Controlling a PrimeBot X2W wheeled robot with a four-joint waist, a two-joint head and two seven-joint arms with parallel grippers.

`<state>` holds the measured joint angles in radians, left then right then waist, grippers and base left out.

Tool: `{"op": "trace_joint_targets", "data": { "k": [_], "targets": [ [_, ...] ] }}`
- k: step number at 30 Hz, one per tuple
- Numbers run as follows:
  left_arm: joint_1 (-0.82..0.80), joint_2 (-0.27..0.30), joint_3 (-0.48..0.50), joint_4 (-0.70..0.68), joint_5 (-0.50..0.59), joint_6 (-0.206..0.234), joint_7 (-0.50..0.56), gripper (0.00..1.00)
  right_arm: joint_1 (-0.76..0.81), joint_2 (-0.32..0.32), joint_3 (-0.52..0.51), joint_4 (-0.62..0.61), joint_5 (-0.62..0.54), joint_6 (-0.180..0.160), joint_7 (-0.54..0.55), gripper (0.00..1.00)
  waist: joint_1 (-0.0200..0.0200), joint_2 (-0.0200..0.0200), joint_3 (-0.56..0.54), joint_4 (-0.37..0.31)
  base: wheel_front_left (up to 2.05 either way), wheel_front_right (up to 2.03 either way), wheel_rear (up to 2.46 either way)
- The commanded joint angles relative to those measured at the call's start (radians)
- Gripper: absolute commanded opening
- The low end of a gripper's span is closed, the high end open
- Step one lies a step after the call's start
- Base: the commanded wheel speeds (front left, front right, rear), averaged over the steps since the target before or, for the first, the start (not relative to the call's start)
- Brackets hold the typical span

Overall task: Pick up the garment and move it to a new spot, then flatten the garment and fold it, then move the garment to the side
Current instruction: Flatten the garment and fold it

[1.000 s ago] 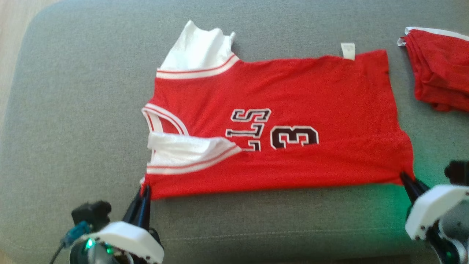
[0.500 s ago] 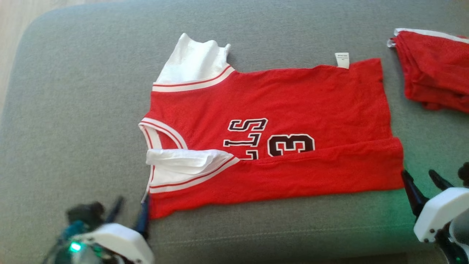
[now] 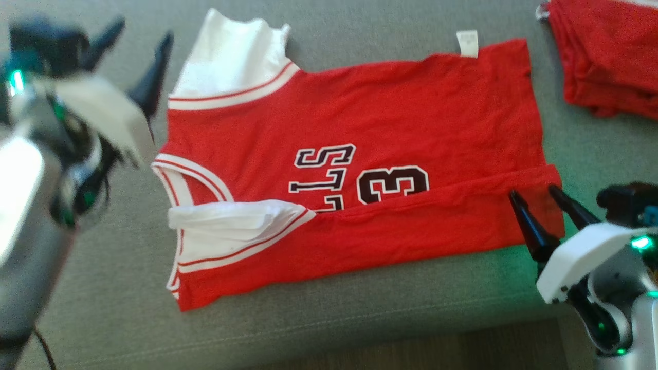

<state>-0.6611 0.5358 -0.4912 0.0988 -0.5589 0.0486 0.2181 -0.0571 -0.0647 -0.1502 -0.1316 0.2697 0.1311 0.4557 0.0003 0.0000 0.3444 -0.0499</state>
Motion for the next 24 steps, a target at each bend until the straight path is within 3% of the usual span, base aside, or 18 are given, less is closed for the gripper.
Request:
{"op": "trace_joint_targets", "data": {
  "k": [1, 4, 10, 18, 24],
  "targets": [
    [-0.092, 0.028, 0.033, 0.035, -0.009, -0.037, 0.028, 1.00, -0.034, -0.016, 0.029, -0.040, 0.009, 0.000, -0.016, 1.00, -0.0003, 0.0000, 0.061, -0.035, 0.00, 0.00, 0.00],
    [-0.206, 0.014, 0.008, 0.155, -0.004, -0.089, 0.069, 1.00, -0.056, -0.014, 0.036, -0.036, 0.017, 0.000, -0.030, 1.00, -0.0003, 0.0000, 0.100, -0.054, 0.00, 0.00, 0.00],
    [-0.348, -0.002, -0.043, 0.312, 0.024, -0.144, 0.094, 1.00, -0.081, -0.009, 0.046, -0.022, 0.024, 0.000, -0.061, 1.00, -0.0003, 0.0000, 0.153, -0.078, 0.00, 0.00, 0.00],
    [-0.493, -0.035, -0.096, 0.519, 0.017, -0.168, 0.175, 1.00, -0.113, -0.004, 0.062, 0.006, 0.031, 0.000, -0.096, 1.00, -0.0003, 0.0000, 0.213, -0.105, 0.00, 0.00, 0.00],
    [-0.542, -0.041, -0.128, 0.588, 0.002, -0.175, 0.204, 1.00, -0.127, -0.001, 0.062, 0.024, 0.033, 0.000, -0.116, 1.00, -0.0003, 0.0000, 0.232, -0.120, 0.00, 0.00, 0.00]
  ]
}}
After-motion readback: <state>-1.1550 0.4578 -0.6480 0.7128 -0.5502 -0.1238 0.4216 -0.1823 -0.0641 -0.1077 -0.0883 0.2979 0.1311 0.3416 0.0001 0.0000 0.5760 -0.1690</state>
